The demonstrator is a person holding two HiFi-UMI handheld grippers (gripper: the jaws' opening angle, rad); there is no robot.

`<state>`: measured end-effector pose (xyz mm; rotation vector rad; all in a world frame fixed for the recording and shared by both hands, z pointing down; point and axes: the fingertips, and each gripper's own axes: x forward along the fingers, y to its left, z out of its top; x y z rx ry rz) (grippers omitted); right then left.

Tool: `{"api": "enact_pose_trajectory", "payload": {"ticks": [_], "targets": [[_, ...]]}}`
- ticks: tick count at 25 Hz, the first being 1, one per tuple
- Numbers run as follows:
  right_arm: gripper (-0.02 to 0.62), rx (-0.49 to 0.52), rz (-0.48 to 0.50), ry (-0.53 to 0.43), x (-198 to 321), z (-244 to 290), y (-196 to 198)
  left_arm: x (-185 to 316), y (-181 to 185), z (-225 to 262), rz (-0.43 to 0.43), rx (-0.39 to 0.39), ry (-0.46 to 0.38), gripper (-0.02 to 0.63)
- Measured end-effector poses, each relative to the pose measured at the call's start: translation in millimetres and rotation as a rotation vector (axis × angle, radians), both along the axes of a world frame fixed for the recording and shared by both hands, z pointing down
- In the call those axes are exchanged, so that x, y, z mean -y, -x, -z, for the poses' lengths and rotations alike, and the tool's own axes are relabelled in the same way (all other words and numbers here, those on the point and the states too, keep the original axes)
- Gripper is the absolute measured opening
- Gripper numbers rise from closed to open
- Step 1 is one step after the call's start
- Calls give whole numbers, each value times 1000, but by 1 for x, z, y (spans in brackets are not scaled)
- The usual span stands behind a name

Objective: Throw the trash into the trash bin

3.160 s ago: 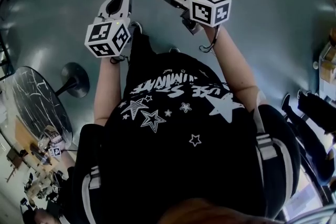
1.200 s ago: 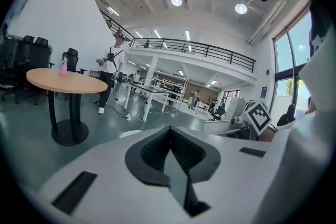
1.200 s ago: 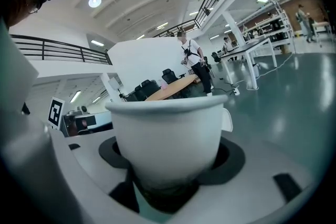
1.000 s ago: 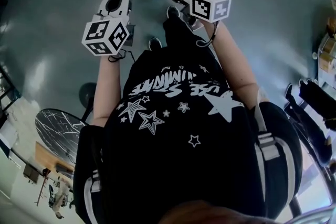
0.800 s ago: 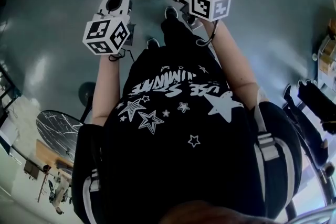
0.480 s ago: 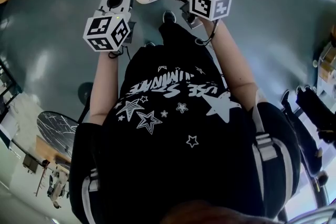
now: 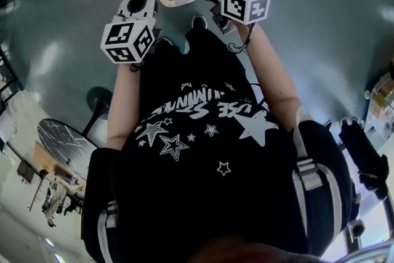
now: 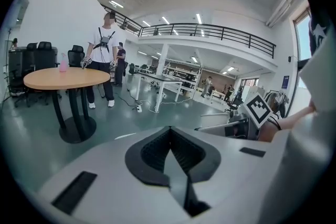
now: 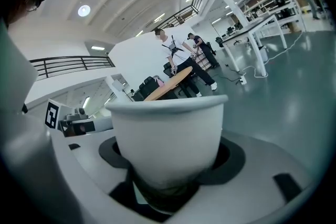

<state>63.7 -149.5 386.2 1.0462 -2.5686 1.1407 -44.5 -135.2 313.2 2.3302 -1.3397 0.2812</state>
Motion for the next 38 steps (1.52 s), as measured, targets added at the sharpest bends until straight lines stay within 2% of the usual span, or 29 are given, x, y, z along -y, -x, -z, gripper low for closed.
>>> {"api": "enact_pose_trajectory", "payload": {"ticks": [8,14,24,32,38], "targets": [[328,-11,13,42,5,-19,13,13,0,-18,-4,-15,29,11],[328,-28,-53,68,9,-28,18,25,6,-33,-44,-42,61,11],[328,-95,-135,120,13,-59,56,34,31,-76,-166,-63,137,11],[328,-139,-172,161,15,-93,65,39,35,-106,-200,-60,170,11],[328,-136,-204,175,33,-131,69,47,43,-140,-199,-47,209,11]]}}
